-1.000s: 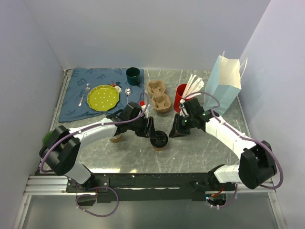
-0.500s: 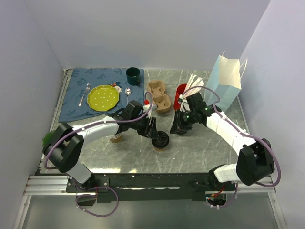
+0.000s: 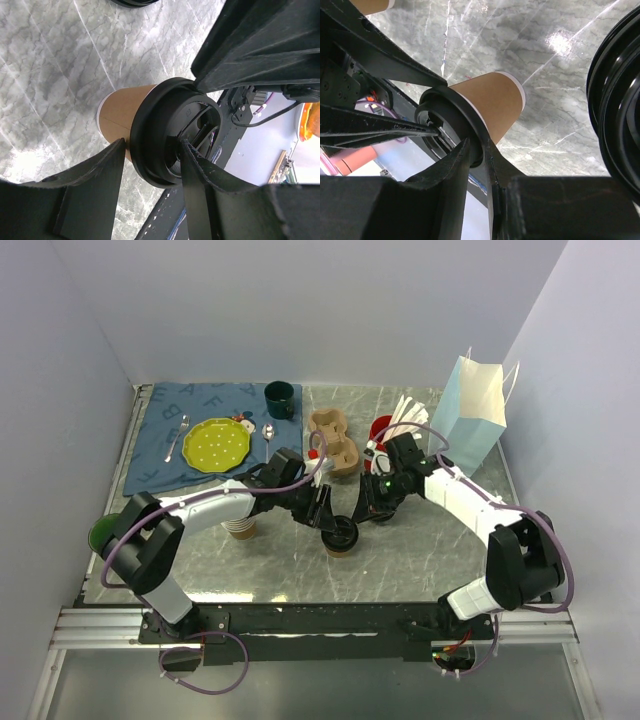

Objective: Pack the takeout coffee

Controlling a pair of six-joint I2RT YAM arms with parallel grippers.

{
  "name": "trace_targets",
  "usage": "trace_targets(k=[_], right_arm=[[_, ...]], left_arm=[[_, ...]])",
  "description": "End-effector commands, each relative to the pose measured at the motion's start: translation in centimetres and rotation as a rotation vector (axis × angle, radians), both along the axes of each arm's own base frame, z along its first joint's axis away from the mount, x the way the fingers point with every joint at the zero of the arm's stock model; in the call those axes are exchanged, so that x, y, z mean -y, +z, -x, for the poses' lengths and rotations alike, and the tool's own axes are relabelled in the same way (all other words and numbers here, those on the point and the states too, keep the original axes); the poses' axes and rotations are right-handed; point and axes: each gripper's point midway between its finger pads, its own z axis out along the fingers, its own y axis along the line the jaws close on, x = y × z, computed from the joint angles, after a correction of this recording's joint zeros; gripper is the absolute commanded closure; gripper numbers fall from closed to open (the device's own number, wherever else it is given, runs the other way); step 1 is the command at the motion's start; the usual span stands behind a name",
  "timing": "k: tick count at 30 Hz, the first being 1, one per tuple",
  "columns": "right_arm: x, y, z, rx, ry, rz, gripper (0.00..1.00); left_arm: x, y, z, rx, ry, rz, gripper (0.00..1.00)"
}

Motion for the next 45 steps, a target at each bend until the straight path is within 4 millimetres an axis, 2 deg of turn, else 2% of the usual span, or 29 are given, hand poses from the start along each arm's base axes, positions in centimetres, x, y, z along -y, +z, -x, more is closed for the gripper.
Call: trace_targets(k=[1, 7, 13, 19, 21, 24, 28, 32, 36, 39, 40, 45], right_arm=[[-0.2, -0.1, -0.6, 0.030, 0.014, -0.011, 0.74], [0.7, -2.4, -0.1, -0.005, -0.007, 0.049, 0.76], [2.8, -6.5, 1.4, -0.077, -0.056, 0.169, 0.78], [3.7, -8.2, 2.0, -0.105, -0.075, 0.224, 0.79], [3.7, -7.7, 1.8, -0.094, -0.081, 0.221, 0.79], [3.2, -5.5, 0.7, -0.048, -0.091, 0.198, 0.79], [2.2, -1.1, -1.2, 0.005, -0.105, 0.154, 0.74], [1.8, 2.2, -1.9, 0.044, -0.133, 0.123, 0.72], [1.7, 3.2, -0.8, 0.043, -0.141, 0.089, 0.72], [1.6, 2.5, 0.7, 0.008, -0.147, 0.054, 0.72], [1.7, 1.7, 1.5, -0.027, -0.158, 0.052, 0.72], [1.4, 1.4, 2.4, -0.035, -0.189, -0.001, 0.72]], left_arm=[[-5.2, -8.1, 3.1, -0.119, 0.001, -0.317, 0.49], [-5.6, -8.6, 3.3, -0.127, 0.014, -0.330, 0.50], [-6.6, -9.6, 3.6, -0.126, 0.071, -0.353, 0.50], [-7.9, -11.1, 3.9, -0.134, 0.114, -0.411, 0.51], [-7.9, -11.0, 3.9, -0.135, 0.121, -0.408, 0.50], [-7.7, -10.6, 3.8, -0.128, 0.128, -0.394, 0.50], [-7.1, -9.6, 3.5, -0.124, 0.128, -0.365, 0.50], [-6.9, -9.2, 3.4, -0.136, 0.150, -0.354, 0.50], [-7.1, -9.4, 3.8, -0.155, 0.173, -0.355, 0.50], [-7.3, -9.5, 4.1, -0.174, 0.192, -0.359, 0.50], [-7.3, -9.4, 4.2, -0.176, 0.198, -0.354, 0.50], [-7.0, -9.1, 4.4, -0.203, 0.228, -0.321, 0.50]])
